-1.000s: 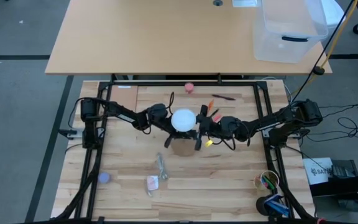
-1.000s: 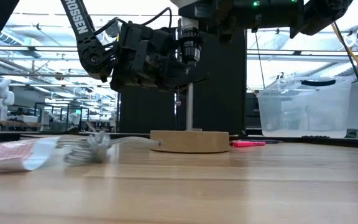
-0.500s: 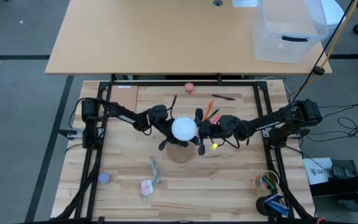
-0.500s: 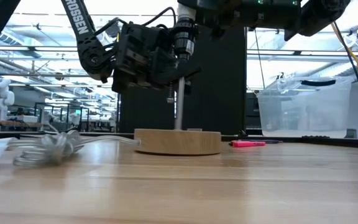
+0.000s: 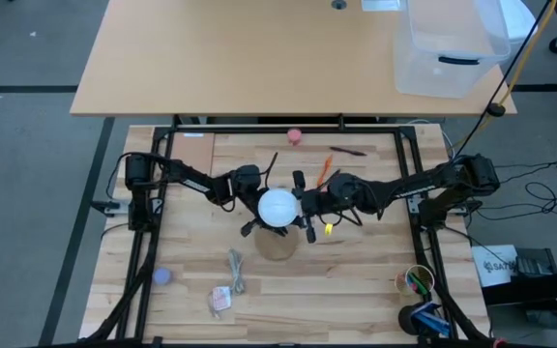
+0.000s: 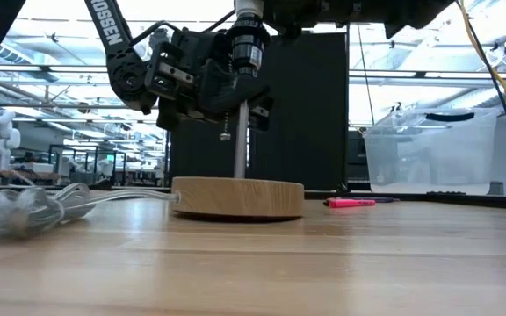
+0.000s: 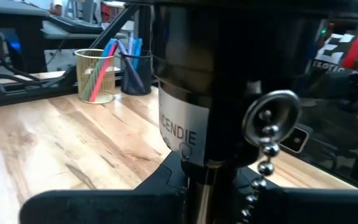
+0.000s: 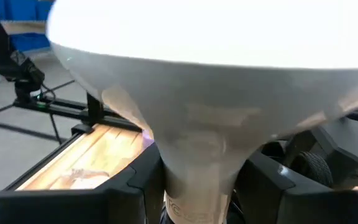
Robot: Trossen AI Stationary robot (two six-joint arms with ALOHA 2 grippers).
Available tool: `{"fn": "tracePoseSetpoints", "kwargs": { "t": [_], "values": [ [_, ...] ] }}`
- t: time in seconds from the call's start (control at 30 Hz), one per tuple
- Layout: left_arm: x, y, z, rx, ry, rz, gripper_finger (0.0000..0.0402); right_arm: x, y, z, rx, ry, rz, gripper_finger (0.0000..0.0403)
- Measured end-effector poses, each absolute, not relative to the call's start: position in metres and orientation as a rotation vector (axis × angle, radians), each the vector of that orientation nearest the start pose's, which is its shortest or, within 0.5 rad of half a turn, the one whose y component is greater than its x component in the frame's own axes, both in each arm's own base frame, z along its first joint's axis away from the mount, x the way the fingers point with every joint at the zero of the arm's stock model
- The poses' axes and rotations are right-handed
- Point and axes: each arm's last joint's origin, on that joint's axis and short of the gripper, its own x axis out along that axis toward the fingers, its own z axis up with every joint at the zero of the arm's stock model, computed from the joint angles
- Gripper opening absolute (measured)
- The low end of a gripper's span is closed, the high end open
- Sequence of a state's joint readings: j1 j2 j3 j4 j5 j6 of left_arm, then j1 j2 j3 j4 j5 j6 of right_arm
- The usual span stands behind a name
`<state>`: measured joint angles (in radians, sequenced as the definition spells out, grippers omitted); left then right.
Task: Screw lightbulb
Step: Remove the white lightbulb from the desk lamp
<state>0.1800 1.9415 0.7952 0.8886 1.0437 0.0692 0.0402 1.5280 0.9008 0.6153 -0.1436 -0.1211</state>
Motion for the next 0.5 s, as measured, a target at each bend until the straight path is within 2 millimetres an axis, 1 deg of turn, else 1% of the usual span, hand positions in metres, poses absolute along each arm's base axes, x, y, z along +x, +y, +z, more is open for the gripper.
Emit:
{"fn": "tracePoseSetpoints", "kwargs": {
  "t": [0.2,0.5],
  "values": [
    [0.3497,0.0337,0.1299,-0.086,0.187,-0.893,0.0027,0.3428,0.0142,0.279,-0.135,0.05,0.264,0.0146],
    [0.3504,0.0313,0.1299,-0.064,0.179,-0.892,0.0027,0.343,0.0099,0.2795,-0.141,0.074,0.367,0.0147]
  ]
}}
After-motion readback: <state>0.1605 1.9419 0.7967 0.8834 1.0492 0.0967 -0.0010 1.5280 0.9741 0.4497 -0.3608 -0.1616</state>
